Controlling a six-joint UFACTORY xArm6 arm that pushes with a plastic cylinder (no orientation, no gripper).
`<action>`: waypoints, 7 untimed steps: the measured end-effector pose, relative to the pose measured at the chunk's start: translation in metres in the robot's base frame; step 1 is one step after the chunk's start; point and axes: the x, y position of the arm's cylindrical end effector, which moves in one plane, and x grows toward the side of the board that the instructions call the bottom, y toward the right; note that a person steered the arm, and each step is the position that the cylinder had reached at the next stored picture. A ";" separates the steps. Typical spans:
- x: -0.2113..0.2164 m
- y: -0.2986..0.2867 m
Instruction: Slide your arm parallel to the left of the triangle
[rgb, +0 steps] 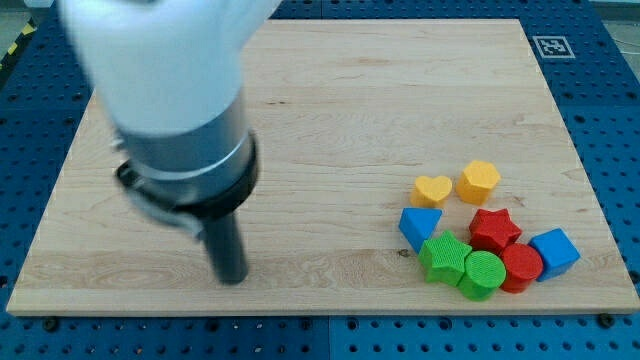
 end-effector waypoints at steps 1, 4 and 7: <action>0.008 -0.006; -0.101 0.063; -0.101 -0.004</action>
